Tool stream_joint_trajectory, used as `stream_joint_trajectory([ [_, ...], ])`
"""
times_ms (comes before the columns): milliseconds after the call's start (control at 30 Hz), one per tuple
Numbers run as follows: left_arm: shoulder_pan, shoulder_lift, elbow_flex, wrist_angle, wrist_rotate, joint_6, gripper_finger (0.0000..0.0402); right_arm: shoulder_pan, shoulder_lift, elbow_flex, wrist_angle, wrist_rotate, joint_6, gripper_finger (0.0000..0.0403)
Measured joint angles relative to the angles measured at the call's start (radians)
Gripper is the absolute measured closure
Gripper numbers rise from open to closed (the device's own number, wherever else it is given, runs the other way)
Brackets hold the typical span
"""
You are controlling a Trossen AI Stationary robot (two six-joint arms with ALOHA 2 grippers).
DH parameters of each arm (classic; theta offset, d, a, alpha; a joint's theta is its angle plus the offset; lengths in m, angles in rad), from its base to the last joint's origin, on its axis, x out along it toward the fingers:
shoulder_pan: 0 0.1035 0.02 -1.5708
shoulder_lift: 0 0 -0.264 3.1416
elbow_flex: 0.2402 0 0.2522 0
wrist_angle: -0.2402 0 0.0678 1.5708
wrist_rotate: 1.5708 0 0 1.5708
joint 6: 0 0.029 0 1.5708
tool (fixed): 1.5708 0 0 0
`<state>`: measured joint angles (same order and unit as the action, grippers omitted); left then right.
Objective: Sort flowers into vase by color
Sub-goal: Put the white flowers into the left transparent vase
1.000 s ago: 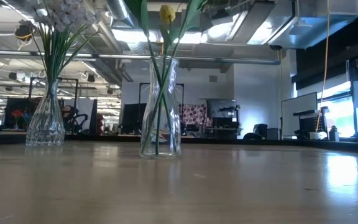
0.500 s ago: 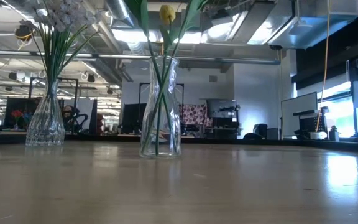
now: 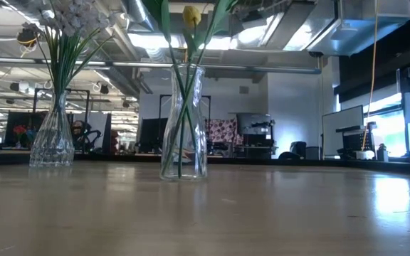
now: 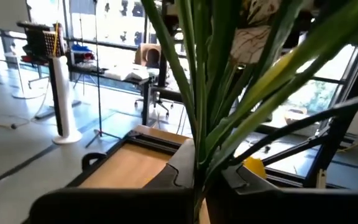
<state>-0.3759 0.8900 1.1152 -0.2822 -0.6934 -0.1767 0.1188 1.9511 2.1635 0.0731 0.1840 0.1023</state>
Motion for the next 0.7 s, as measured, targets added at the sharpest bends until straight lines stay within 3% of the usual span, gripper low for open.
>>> stream_joint_trajectory([
  [267,-0.046,-0.026,0.000,-0.166,-0.047,0.028,0.0394,0.010,-0.003,0.079,-0.128,0.001,-0.009,0.0112],
  [467,-0.191,-0.007,0.000,-0.296,-0.081,-0.020,0.0394,0.027,-0.003,0.086,-0.256,0.073,-0.003,0.0112],
  [700,-0.353,-0.081,0.000,-0.504,-0.158,-0.173,0.0393,0.039,-0.003,0.086,-0.310,0.130,-0.006,0.0112],
])
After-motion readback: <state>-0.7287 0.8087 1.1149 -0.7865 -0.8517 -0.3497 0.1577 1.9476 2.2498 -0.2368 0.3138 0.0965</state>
